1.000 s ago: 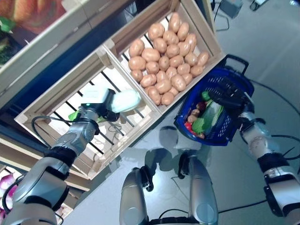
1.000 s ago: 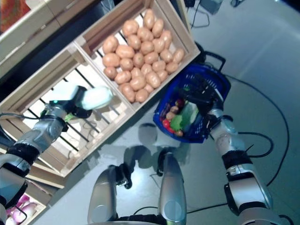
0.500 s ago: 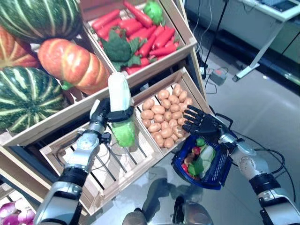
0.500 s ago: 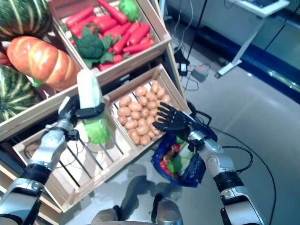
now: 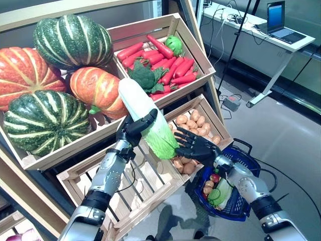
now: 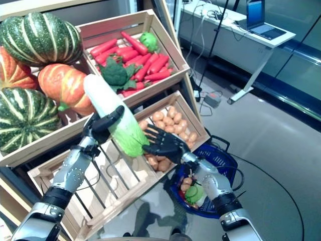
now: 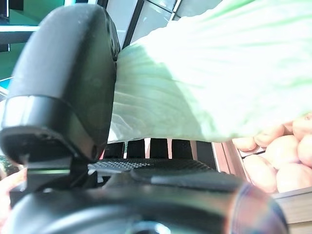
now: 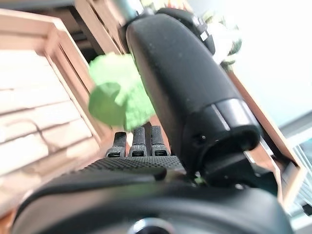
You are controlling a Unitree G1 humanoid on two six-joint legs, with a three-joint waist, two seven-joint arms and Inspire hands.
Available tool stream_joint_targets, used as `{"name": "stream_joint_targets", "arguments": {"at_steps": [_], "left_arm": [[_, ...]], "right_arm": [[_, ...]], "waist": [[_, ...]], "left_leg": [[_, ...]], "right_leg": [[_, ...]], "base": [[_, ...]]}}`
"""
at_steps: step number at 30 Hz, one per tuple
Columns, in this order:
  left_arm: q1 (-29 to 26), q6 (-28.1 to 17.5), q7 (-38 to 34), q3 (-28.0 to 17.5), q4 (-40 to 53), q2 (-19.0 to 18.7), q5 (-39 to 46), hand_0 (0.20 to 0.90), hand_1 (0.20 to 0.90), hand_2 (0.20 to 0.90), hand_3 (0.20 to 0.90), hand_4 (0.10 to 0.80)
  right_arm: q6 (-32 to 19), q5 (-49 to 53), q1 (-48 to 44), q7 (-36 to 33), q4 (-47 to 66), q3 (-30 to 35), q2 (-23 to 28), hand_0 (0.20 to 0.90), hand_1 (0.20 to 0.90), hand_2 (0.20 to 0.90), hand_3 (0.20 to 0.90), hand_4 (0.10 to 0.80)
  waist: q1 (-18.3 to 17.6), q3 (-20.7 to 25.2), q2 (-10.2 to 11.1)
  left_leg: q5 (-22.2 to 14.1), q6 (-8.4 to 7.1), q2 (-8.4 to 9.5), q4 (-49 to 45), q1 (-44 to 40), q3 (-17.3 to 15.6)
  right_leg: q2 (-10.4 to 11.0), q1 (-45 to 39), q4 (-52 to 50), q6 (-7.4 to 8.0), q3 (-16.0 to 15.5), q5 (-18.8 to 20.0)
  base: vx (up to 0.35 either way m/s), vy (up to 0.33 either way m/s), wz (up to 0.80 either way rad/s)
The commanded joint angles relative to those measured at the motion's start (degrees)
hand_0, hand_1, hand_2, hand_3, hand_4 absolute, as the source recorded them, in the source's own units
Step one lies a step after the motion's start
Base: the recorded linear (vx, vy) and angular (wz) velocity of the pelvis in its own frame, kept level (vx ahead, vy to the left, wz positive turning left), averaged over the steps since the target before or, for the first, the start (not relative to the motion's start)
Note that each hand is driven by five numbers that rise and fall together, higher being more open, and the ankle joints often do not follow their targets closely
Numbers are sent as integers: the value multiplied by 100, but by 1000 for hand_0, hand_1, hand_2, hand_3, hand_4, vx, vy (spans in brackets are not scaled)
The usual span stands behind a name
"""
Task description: Put vegetables into the basket
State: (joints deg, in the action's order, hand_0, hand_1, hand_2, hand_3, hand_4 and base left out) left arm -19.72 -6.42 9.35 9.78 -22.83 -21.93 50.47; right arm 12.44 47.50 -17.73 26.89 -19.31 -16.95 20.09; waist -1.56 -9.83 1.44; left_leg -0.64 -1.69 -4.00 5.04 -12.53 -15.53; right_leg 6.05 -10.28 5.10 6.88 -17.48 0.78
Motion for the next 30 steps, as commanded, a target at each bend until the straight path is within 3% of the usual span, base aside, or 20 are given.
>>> {"name": "stream_joint_targets", "arguments": {"at_steps": [1, 7, 22, 30], "left_arm": [[-375, -343, 259, -99, 540, 171, 198, 300, 300, 300, 300, 400], [-293, -110, 428, 103, 769, 202, -22, 300, 300, 300, 300, 400], [-240, 344, 1241, 727, 901, 175, -732, 300, 300, 300, 300, 400], [-309, 331, 1791, 1027, 1024, 53, -910, 300, 300, 300, 300, 400]], "right_arm": [[-276, 213, -312, 324, 534, 124, -83, 900, 900, 900, 900, 800], [5, 365, -268, 454, 794, -24, -76, 900, 900, 900, 900, 800], [143, 322, -429, 421, 1027, -351, -57, 900, 900, 900, 900, 800], [92, 435, -682, 108, 883, -417, -8, 900, 900, 900, 900, 800]], "waist": [[-60, 594, -23], [-51, 576, -2], [-23, 574, 23], [7, 596, 38]], "left_leg": [[-387, 27, 84, -24, -81, -38], [-401, 44, 87, -4, -117, 5], [-433, 82, 109, -4, -161, 27], [-439, 84, 103, -4, -172, 33]], "right_leg": [[-163, -225, -38, -378, 61, -428], [-172, -284, -10, -368, 76, -406], [-168, -340, -11, -344, 98, -393], [-171, -357, -10, -341, 113, -389]], "base": [[0, 0, 0], [5, 2, 1], [2, 1, 0], [0, 0, 0]]}}
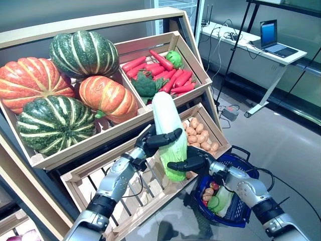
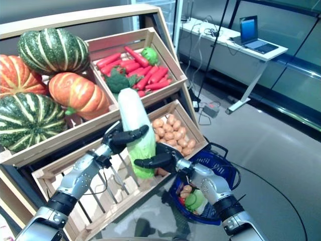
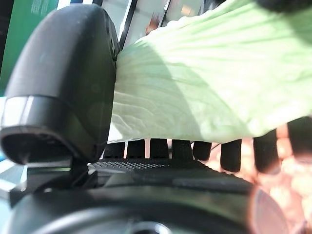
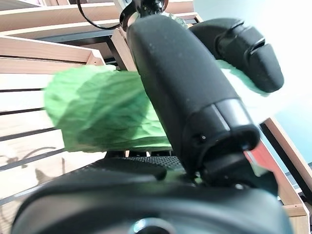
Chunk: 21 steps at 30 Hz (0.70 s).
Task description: Put vegetables into the basket
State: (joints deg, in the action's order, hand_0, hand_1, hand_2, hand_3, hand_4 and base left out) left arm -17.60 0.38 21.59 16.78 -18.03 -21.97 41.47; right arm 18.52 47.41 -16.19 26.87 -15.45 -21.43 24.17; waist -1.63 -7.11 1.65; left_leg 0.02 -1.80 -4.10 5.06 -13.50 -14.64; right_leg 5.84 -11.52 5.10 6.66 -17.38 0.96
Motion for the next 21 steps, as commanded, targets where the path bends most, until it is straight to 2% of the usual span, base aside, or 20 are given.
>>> {"name": "stream_joint_targets", "arguments": {"at_steps": [1, 9, 10, 14, 21], "left_arm": [[-510, -339, 612, 378, 594, 53, -10, 300, 300, 300, 300, 400], [-423, -236, 935, 674, 687, 227, 77, 300, 300, 300, 300, 400], [-390, -248, 951, 705, 669, 255, 98, 300, 300, 300, 300, 400], [-312, -319, 996, 741, 643, 316, 131, 300, 300, 300, 300, 400], [-354, -374, 907, 740, 764, 314, 132, 300, 300, 300, 300, 400]], "right_arm": [[-556, 429, -848, 42, 515, 38, -433, 900, 900, 900, 900, 800], [-572, 609, -1196, -345, 440, 63, -575, 900, 900, 900, 900, 800], [-575, 747, -1234, -354, 418, 66, -604, 312, 312, 312, 312, 408], [-442, 962, -1281, -265, 350, 101, -696, 300, 300, 300, 300, 400], [-496, 1002, -1220, -353, 233, 175, -711, 300, 300, 300, 300, 400]], "waist": [[20, 325, 16], [61, 328, 7], [65, 334, 7], [87, 365, 14], [86, 378, 16]], "left_leg": [[-504, 94, 113, -6, -77, -50], [-525, 98, 116, -6, -97, -32], [-527, 100, 115, -6, -101, -34], [-531, 98, 108, -6, -95, -19], [-517, 93, 92, -6, -88, -28]], "right_leg": [[-151, -234, -10, -320, 108, -406], [-147, -255, -10, -325, 103, -414], [-149, -258, -10, -329, 105, -416], [-149, -261, -10, -332, 98, -420], [-148, -250, -10, -333, 88, -403]], "base": [[0, 0, 0], [0, 0, 0], [0, 0, 0], [0, 0, 0], [0, 0, 0]]}}
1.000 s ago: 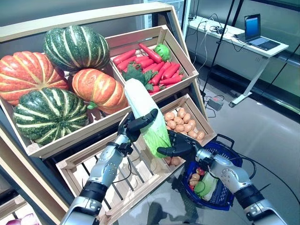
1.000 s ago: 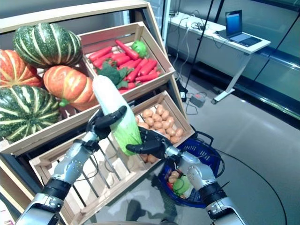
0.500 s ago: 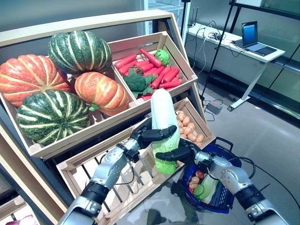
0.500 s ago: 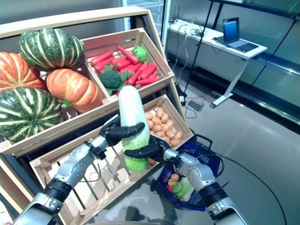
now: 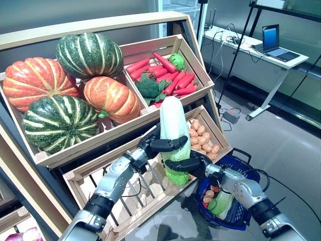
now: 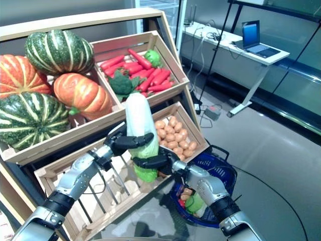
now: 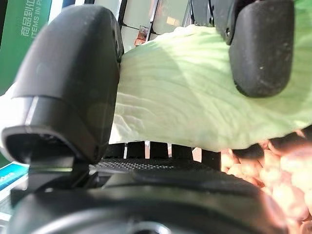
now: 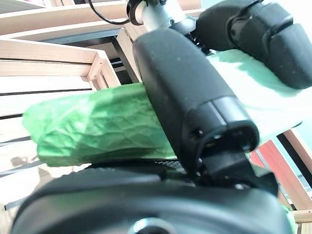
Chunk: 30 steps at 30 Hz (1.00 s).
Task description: Put vegetables into the basket
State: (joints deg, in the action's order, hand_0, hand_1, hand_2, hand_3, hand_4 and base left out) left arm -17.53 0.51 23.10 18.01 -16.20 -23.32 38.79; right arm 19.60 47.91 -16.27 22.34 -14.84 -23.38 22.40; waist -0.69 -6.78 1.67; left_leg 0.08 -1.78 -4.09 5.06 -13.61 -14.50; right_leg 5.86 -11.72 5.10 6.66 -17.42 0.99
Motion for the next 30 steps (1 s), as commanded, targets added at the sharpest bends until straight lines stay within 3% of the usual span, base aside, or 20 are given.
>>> {"name": "stream_joint_targets", "arguments": {"at_steps": [1, 4, 5, 6, 7, 17, 30], "left_arm": [[-371, -384, 746, 614, 587, 442, 401, 300, 300, 300, 300, 400], [-395, -341, 632, 616, 578, 454, 368, 300, 300, 300, 300, 400], [-392, -321, 578, 613, 569, 460, 343, 521, 521, 521, 521, 547], [-386, -300, 536, 604, 552, 460, 347, 660, 660, 660, 660, 640], [-375, -294, 506, 578, 536, 458, 407, 900, 900, 900, 900, 800], [-153, -332, 354, 195, 386, 375, 377, 900, 900, 900, 900, 800], [284, -641, -22, -1090, -751, -89, 389, 900, 900, 900, 900, 800]], "right_arm": [[-610, 955, -1207, 92, 163, 383, -534, 300, 300, 300, 300, 400], [-586, 940, -1217, 46, 158, 411, -546, 300, 300, 300, 300, 400], [-586, 932, -1221, 52, 148, 420, -543, 300, 300, 300, 300, 400], [-593, 914, -1206, 51, 154, 422, -539, 300, 300, 300, 300, 400], [-609, 869, -1180, 35, 158, 435, -534, 300, 300, 300, 300, 400], [-634, 505, -849, -13, 84, 671, -331, 300, 300, 300, 300, 400], [-816, 381, 349, -98, -732, 1757, 404, 300, 300, 300, 300, 400]], "waist": [[-14, 349, 12], [-30, 354, 4], [-37, 352, 1], [-40, 357, 0], [-42, 361, -5], [-75, 349, -3], [-274, 249, 9]], "left_leg": [[-524, 90, 90, -6, -78, -47], [-524, 89, 90, -6, -76, -46], [-524, 87, 90, -6, -76, -51], [-525, 88, 90, -6, -77, -58], [-526, 89, 89, -6, -78, -59], [-520, 82, 75, -6, -85, -126], [-493, 80, 37, -6, -62, -342]], "right_leg": [[-150, -229, -10, -333, 93, -407], [-150, -222, -10, -333, 107, -410], [-150, -220, -10, -332, 113, -412], [-149, -219, -10, -331, 114, -414], [-147, -218, -10, -332, 117, -416], [-152, -190, -10, -332, 152, -397], [-181, -86, -10, -321, 298, -354]], "base": [[0, 0, 0], [0, 0, 0], [0, 0, 0], [0, 0, 0], [0, 0, 0], [-1, 0, 0], [-3, -8, -11]]}}
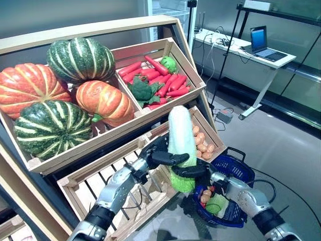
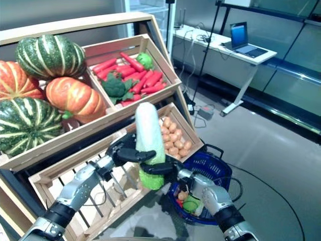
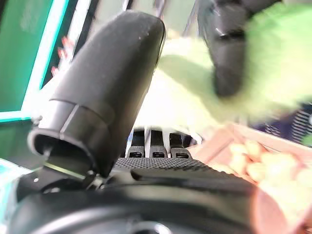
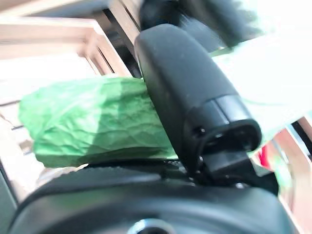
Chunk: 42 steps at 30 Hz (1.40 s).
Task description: Put vegetables into the basket
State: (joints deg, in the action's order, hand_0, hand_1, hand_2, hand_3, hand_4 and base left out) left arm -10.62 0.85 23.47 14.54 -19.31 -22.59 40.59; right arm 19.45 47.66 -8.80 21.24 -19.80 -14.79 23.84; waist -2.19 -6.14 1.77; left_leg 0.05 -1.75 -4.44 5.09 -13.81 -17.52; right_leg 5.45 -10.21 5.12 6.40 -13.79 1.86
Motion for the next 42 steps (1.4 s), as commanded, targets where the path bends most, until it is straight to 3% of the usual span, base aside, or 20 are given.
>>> {"name": "stream_joint_targets", "arguments": {"at_steps": [1, 5, 12, 17, 22, 25, 28, 31, 42], "left_arm": [[-404, -708, -81, -791, -513, -171, 239, 900, 900, 900, 900, 800], [-390, -908, -303, -1147, -1004, -201, 250, 900, 900, 900, 900, 800], [-377, -1200, -464, -1388, -1451, -206, 184, 900, 900, 900, 900, 800], [-356, -1331, -459, -1414, -1402, -155, 186, 900, 900, 900, 900, 800], [1, -1260, -468, -1423, -1054, 39, 291, 900, 900, 900, 900, 800], [-16, -1237, -493, -1237, -859, 122, 488, 900, 900, 900, 900, 800], [-422, -1424, -552, -978, -853, 95, 891, 900, 900, 900, 900, 800], [-658, -1547, -756, -816, -646, 95, 1088, 900, 900, 900, 900, 800], [-796, -1774, -1035, -456, 101, -101, 1509, 900, 900, 900, 900, 800]], "right_arm": [[-810, 399, -364, 18, -293, 947, 286, 300, 300, 300, 300, 400], [-939, 406, -124, 56, -777, 1344, 462, 300, 300, 300, 300, 400], [-1109, 579, 41, 5, -1205, 1852, 572, 300, 300, 300, 300, 400], [-1290, 409, -26, -220, -1734, 2005, 569, 300, 300, 300, 300, 400], [-1435, 456, -136, -765, -2325, 2154, 426, 300, 300, 300, 300, 400], [-1760, 688, -546, -1327, -2690, 2145, 349, 300, 300, 300, 300, 400], [-2131, 914, -1460, -1844, -3112, 2019, 415, 300, 300, 300, 300, 400], [-2339, 944, -2088, -2303, -3241, 1939, 579, 300, 300, 300, 300, 400], [-2455, 1011, -2987, -2573, -3827, 1845, 1350, 300, 300, 300, 300, 400]], "waist": [[-131, 181, -2], [-192, 159, -4], [-235, 92, -15], [-173, 63, -7], [-15, -43, -22], [138, -329, -26], [229, -901, -71], [262, -1413, -218], [303, -2249, -535]], "left_leg": [[-490, 76, 70, -9, -41, -50], [-495, 61, 57, -9, -41, -114], [-491, 37, 45, -9, 13, -160], [-485, 23, 28, -9, 60, -180], [-472, 26, 39, -9, 28, -196], [-623, 13, -27, -627, 537, -86], [-800, -11, -115, -1433, 1294, 42], [-975, -35, -198, -2203, 1948, 91], [-1951, 242, -341, -4887, 3949, 422]], "right_leg": [[-141, -233, -12, -295, -58, -440], [-148, -213, -12, -288, -21, -443], [-161, -133, -12, -276, 27, -440], [-168, -89, -12, -276, -13, -441], [-188, -123, -12, -325, -89, -473], [-156, 186, -325, -410, -146, -560], [-77, 771, -886, -508, -207, -697], [20, 1346, -1619, -597, -325, -919], [756, 3376, -4675, -782, -473, -1839]], "base": [[-9, -9, -17], [-5, -15, -9], [-9, -13, -5], [12, -40, -6], [67, -40, 1], [-96, -70, -1], [-296, -77, 6], [-229, -7, 20], [-114, -13, 21]]}}
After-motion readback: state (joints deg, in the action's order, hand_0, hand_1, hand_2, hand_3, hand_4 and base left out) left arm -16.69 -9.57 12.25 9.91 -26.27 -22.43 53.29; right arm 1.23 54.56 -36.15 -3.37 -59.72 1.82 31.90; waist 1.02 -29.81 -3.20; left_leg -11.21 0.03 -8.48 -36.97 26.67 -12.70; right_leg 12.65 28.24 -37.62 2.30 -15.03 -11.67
